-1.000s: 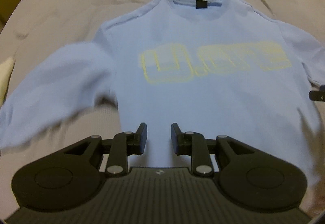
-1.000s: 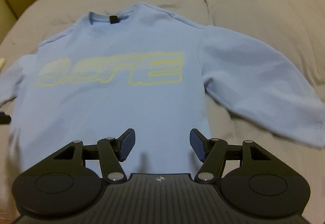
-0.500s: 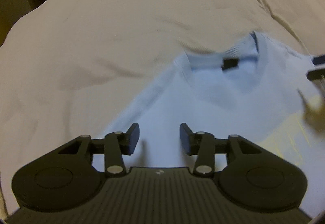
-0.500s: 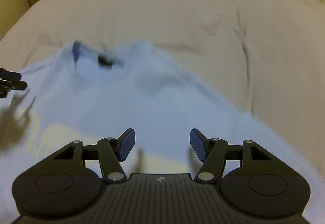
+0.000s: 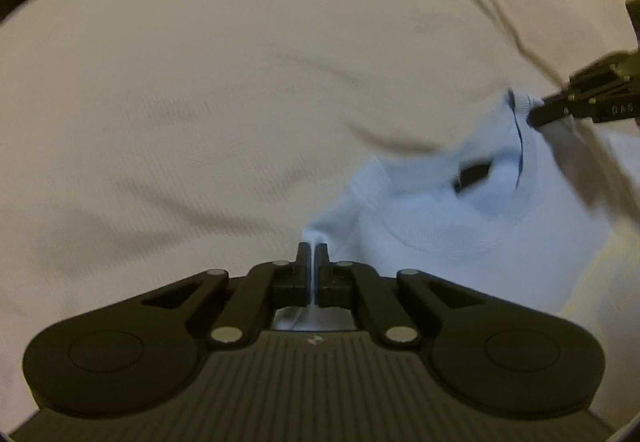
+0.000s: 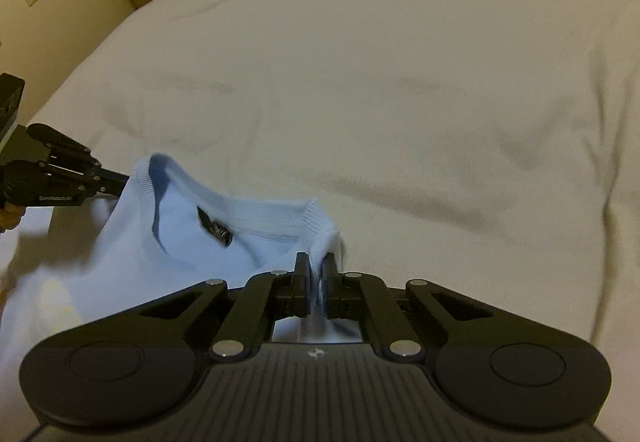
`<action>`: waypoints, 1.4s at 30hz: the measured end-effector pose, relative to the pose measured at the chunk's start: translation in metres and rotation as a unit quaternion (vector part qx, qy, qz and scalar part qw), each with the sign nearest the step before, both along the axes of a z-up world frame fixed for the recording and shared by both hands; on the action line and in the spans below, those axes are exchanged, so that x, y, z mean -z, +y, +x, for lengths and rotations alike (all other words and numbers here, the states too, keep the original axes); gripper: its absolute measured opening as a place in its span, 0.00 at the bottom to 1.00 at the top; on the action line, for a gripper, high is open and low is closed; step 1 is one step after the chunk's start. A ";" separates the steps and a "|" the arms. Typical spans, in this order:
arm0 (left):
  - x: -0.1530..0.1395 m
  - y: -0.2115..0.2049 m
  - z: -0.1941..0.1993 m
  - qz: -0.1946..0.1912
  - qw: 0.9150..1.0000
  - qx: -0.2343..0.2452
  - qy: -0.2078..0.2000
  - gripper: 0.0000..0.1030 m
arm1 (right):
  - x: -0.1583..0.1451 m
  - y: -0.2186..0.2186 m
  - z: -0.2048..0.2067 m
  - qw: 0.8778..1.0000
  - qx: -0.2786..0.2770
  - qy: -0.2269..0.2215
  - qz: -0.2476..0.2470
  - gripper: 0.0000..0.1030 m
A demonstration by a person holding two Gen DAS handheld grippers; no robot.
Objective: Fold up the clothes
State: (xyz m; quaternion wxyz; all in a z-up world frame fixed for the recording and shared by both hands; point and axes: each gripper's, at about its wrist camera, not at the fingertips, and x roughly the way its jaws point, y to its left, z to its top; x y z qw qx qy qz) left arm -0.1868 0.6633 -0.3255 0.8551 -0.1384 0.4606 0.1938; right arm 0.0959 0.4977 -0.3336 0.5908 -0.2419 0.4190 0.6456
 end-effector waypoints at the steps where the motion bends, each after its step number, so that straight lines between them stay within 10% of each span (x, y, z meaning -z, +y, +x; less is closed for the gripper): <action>1: 0.001 0.008 0.003 -0.001 1.000 -0.018 -0.003 0.00 | -0.002 -0.001 0.003 1.000 0.005 -0.001 0.011 0.03; 7: 0.030 0.024 0.035 0.043 0.995 -0.068 0.064 0.00 | 0.028 0.014 0.015 0.997 0.069 -0.018 -0.024 0.08; 11: 0.000 0.014 0.014 0.051 0.993 -0.107 0.027 0.01 | 0.014 0.003 0.012 0.986 0.156 -0.060 0.005 0.53; 19: -0.017 -0.045 -0.060 -0.003 0.999 -0.048 0.003 0.10 | -0.028 -0.110 0.013 0.970 0.239 -0.032 0.009 0.50; 25: 0.009 -0.039 -0.105 0.007 0.974 -0.205 0.098 0.08 | 0.024 -0.156 0.008 0.955 0.268 -0.073 -0.101 0.21; 30: -0.032 -0.088 -0.145 -0.015 0.969 -0.236 0.065 0.09 | -0.021 -0.198 -0.012 0.932 0.344 -0.095 -0.069 0.50; 37: -0.025 -0.216 -0.182 -0.113 0.976 -0.168 0.081 0.13 | -0.035 -0.274 -0.103 0.948 0.302 -0.017 -0.100 0.50; 42: -0.015 -0.282 -0.222 -0.141 0.966 -0.165 0.141 0.13 | 0.001 -0.347 -0.163 0.924 0.303 -0.011 -0.231 0.49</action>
